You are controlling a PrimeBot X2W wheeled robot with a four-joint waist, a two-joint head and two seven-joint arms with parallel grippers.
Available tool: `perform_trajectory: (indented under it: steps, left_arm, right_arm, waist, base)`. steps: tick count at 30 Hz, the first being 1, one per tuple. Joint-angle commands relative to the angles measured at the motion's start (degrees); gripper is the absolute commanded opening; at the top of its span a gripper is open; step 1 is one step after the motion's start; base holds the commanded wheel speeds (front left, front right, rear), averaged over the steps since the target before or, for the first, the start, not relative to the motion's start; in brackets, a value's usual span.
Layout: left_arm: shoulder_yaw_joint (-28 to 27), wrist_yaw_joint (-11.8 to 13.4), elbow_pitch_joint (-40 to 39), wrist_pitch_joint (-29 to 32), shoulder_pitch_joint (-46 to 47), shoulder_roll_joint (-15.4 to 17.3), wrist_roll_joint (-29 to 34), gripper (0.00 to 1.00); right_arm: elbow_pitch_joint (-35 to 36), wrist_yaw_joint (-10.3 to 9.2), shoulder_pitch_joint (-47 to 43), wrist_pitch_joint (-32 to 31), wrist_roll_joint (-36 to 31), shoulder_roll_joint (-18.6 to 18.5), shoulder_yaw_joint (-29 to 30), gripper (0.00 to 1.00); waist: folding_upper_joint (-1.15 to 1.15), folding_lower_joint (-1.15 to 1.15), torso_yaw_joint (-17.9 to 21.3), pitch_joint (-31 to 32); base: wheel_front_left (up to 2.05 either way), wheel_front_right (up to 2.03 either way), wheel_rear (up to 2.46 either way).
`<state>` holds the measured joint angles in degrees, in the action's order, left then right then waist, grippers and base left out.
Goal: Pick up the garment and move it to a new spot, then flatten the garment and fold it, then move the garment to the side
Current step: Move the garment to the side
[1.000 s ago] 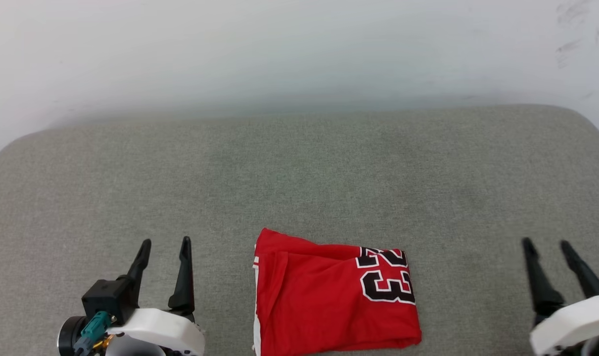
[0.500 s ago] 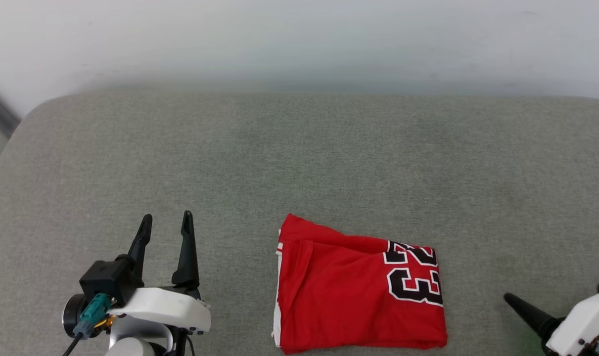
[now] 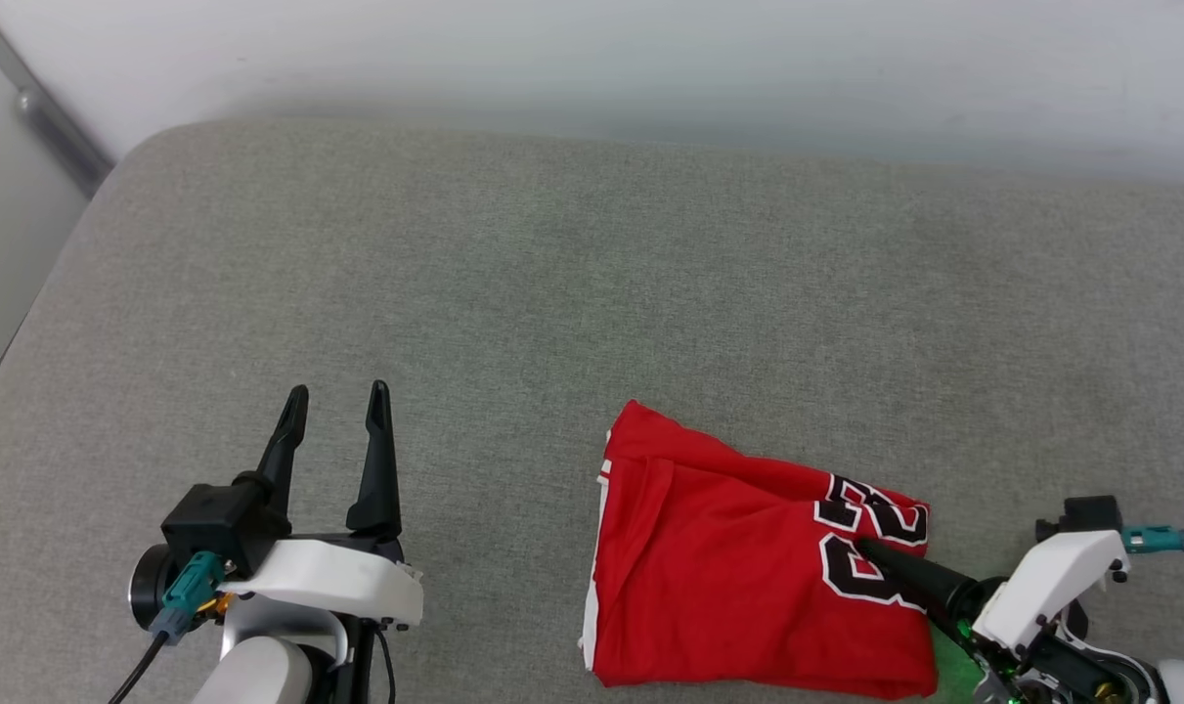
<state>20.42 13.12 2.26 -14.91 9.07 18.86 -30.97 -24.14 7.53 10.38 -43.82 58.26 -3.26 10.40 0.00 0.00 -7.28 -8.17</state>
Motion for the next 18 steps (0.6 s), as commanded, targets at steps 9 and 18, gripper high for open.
perform_trajectory:
  steps: [9, 18]
  left_arm:
    - [-1.2, -0.5, 0.7, -0.4, -1.7, -0.8, 0.8, 1.0]
    - [-1.6, 0.0, -0.3, -0.1, -3.7, 0.3, 0.9, 1.0]
  right_arm:
    - [1.0, -0.06, 0.6, 4.0, -2.0, -3.1, -7.4, 0.0]
    - [4.8, -0.06, 1.6, 7.1, -13.3, -9.9, -16.3, 0.0]
  waist:
    - [0.0, 0.0, 0.9, 2.3]
    - [0.0, 0.0, 7.8, 5.1]
  base:
    - [0.0, 0.0, 0.0]
    - [0.0, 0.0, 0.0]
